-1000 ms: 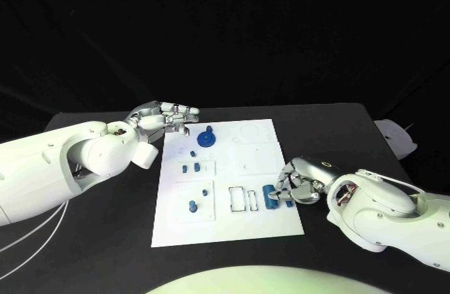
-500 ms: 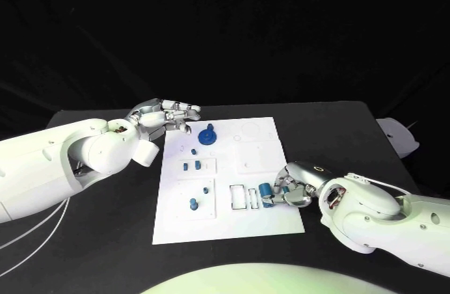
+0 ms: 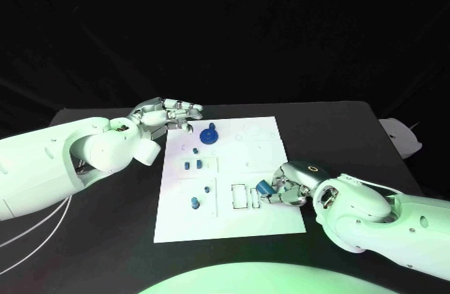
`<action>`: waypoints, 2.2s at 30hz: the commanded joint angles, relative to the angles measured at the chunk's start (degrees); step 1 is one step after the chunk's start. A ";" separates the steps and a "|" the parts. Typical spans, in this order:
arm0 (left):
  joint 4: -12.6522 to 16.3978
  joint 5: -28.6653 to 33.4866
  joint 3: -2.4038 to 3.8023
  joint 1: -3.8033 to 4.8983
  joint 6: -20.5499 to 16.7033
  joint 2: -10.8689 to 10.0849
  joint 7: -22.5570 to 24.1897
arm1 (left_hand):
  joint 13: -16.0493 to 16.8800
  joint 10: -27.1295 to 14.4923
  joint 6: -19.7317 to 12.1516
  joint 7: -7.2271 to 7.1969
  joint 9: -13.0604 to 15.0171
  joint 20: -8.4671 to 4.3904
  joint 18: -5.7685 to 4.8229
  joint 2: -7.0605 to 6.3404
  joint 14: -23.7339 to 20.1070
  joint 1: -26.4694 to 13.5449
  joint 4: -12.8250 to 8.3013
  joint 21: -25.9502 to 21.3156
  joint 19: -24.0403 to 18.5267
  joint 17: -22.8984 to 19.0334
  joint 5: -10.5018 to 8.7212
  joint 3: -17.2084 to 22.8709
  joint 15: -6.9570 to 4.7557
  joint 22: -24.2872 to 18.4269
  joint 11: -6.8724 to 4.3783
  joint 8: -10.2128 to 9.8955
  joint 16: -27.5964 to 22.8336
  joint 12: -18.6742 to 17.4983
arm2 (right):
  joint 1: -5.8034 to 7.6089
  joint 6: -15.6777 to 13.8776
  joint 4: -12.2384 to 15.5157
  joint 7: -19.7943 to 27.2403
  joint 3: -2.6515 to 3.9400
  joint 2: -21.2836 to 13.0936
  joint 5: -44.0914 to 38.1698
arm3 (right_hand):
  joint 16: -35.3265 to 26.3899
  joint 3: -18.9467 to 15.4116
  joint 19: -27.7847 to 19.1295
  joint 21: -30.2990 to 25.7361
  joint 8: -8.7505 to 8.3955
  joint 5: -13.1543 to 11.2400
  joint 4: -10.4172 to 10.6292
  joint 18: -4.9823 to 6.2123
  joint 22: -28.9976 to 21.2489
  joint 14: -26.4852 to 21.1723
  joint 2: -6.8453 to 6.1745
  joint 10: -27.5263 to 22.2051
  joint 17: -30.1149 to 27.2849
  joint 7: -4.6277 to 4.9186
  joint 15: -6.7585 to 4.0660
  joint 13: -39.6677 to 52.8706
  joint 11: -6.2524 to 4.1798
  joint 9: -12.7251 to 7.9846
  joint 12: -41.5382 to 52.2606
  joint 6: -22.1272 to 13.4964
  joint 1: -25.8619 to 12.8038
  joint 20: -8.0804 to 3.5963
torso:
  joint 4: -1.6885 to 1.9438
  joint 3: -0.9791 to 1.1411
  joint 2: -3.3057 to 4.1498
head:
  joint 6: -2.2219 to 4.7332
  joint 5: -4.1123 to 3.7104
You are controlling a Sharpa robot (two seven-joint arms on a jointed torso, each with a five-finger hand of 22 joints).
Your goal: Assemble the parts on the task board
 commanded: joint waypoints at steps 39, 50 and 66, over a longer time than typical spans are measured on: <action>0.23 0.35 0.03 0.01 1.18 -0.10 0.95 | -0.02 -0.52 -0.52 0.02 0.07 0.25 0.30 0.10 -0.21 -0.21 0.18 -0.51 0.14 0.03 -0.22 0.08 0.33 -0.28 0.12 -0.02 0.12 0.56 | -0.10 -4.71 2.78 2.30 0.10 4.35 10.06 | 1.12 5.86 5.37 3.03 -0.03 3.27 0.97 -1.67 14.49 5.22 1.87 2.73 11.29 -1.74 -1.19 9.40 -1.57 2.28 0.73 3.80 1.88 -1.05 | 0.03 -0.04 0.04 | -0.09 0.31; 0.54 0.33 0.03 0.02 1.06 -0.50 0.78 | -0.03 -0.64 -0.69 0.09 0.05 0.25 0.30 0.08 -0.22 -0.17 0.15 -0.59 0.20 0.04 -0.22 0.07 0.34 -0.34 0.17 -0.06 0.13 0.60 | -0.12 -3.15 1.73 0.84 0.10 5.62 10.65 | 1.05 3.82 5.28 2.78 0.69 6.28 1.01 -1.61 14.41 5.19 2.41 2.93 11.15 -2.17 -1.46 9.65 -1.90 3.53 0.85 4.76 -3.21 -1.28 | -0.06 -0.01 0.05 | -0.20 0.18; 0.68 0.32 0.03 0.03 0.86 -0.88 0.71 | -0.03 -0.70 -0.78 0.14 0.03 0.25 0.30 0.08 -0.23 -0.14 0.13 -0.64 0.24 0.04 -0.22 0.08 0.35 -0.38 0.19 -0.09 0.14 0.63 | -0.11 -1.94 0.65 -1.18 0.10 6.29 10.05 | 0.93 -0.23 5.17 2.48 2.00 1.18 1.11 -1.55 14.33 5.14 3.20 2.93 10.91 -2.57 -1.73 9.70 -2.23 5.39 0.62 4.96 -8.34 -1.54 | -0.03 0.04 0.04 | -0.45 0.25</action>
